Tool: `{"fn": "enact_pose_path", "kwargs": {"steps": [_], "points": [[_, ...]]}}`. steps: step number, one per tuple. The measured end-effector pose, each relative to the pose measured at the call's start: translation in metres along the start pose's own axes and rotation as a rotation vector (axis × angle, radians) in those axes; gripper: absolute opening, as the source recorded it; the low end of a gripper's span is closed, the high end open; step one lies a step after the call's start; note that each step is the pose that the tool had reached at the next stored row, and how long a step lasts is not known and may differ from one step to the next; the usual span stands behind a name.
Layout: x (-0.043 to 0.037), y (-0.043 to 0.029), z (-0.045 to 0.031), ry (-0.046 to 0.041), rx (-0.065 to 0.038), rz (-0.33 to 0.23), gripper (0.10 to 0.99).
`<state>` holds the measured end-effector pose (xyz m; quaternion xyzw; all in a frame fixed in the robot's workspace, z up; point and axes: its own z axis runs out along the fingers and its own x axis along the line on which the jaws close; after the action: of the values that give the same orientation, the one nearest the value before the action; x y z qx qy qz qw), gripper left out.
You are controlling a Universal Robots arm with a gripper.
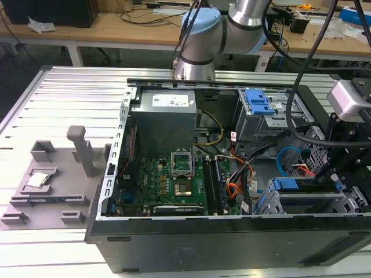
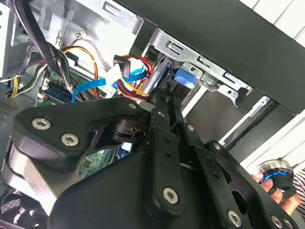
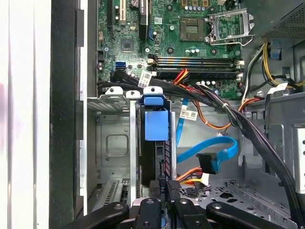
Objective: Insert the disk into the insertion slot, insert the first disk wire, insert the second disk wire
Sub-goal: 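Insert the first disk wire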
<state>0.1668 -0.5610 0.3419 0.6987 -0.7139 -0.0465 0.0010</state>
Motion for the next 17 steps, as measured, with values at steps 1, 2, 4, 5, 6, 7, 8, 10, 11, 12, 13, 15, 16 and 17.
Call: {"fn": "enact_pose_path", "kwargs": {"steps": [1, 2, 4, 5, 6, 7, 8, 10, 11, 12, 13, 15, 16, 17], "points": [[-0.0001, -0.0004, 0.0002, -0.0006, 0.0, 0.0, 0.176], [-0.0002, -0.0009, 0.0003, -0.0012, -0.001, 0.0, 0.176], [-0.0004, -0.0017, 0.0004, -0.0021, -0.001, 0.0, 0.176], [-0.0007, -0.0017, 0.0004, -0.0037, -0.001, 0.0, 0.176], [-0.0014, -0.0018, 0.0005, -0.0054, -0.001, 0.0, 0.176], [-0.0024, -0.0019, 0.0008, -0.0056, -0.001, 0.0, 0.176], [-0.0028, -0.002, 0.0006, -0.0053, -0.001, 0.0, 0.176], [-0.0028, -0.002, 0.0006, -0.0056, -0.001, 0.0, 0.176], [-0.0024, -0.0022, 0.0008, -0.0066, -0.002, 0.0, 0.176], [-0.0015, -0.0028, 0.0021, -0.0084, -0.004, 0.0, 0.176], [-0.0008, -0.0029, 0.0042, -0.0105, -0.007, 0.0, 0.176], [-0.0005, -0.003, 0.0058, -0.0116, -0.007, 0.0, 0.176], [-0.0003, -0.0031, 0.0066, -0.0117, -0.008, 0.0, 0.176], [-0.0003, -0.0031, 0.0066, -0.0117, -0.008, 0.0, 0.176]]}}
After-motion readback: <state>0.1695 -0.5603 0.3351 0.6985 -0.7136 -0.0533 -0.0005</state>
